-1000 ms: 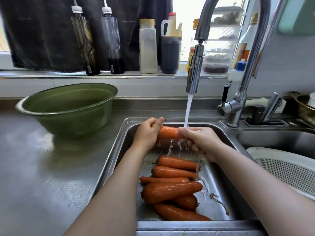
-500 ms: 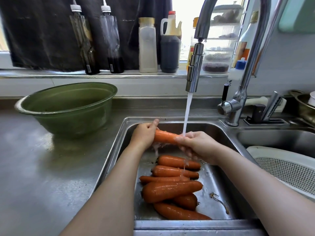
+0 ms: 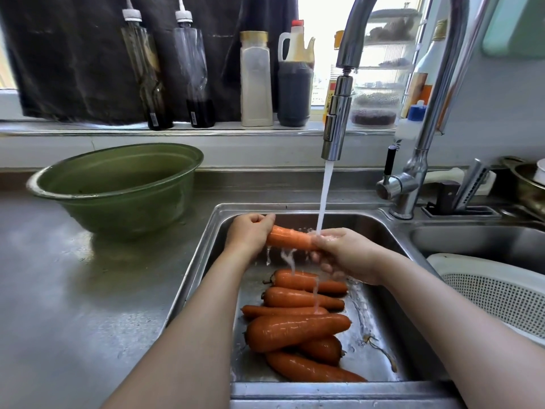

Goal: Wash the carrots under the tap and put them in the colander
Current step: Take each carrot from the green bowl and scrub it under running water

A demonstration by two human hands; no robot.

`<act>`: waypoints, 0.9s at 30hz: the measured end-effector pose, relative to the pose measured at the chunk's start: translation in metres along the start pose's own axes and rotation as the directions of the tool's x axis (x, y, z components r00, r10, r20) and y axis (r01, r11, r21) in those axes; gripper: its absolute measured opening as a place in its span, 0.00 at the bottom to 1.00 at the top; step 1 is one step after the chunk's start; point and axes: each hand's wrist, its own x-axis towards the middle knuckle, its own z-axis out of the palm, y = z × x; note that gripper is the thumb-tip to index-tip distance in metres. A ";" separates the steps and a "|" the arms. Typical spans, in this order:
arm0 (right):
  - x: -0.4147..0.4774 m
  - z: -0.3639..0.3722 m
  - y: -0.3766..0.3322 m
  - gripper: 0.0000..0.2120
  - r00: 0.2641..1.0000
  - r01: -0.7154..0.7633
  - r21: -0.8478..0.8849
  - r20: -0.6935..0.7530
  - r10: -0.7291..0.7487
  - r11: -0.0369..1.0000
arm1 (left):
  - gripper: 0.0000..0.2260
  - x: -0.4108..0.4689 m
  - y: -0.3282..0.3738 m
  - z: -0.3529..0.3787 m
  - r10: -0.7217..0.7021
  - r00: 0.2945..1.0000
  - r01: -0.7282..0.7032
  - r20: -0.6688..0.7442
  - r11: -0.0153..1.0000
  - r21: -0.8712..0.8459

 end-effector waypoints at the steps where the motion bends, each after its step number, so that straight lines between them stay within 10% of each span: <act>1: 0.000 0.002 0.000 0.09 0.998 0.016 -0.079 -0.063 -0.021 0.997 | 0.15 -0.001 0.002 0.001 0.018 1.000 -0.018 0.001 1.000 0.025; 7: -0.005 0.012 -0.005 0.20 0.890 0.046 -0.301 -0.421 -0.176 0.953 | 0.20 -0.005 0.018 0.011 0.069 0.997 -0.071 0.023 0.985 0.154; 15: -0.003 0.002 -0.005 0.19 0.998 0.038 -0.102 -0.044 -0.043 0.994 | 0.19 -0.005 0.011 0.002 -0.171 0.985 0.171 -0.002 0.984 0.042; 27: 0.006 -0.003 -0.001 0.22 0.782 -0.071 -0.176 -0.620 -0.055 0.982 | 0.13 -0.020 0.015 0.010 0.008 0.926 0.038 0.378 0.993 -0.115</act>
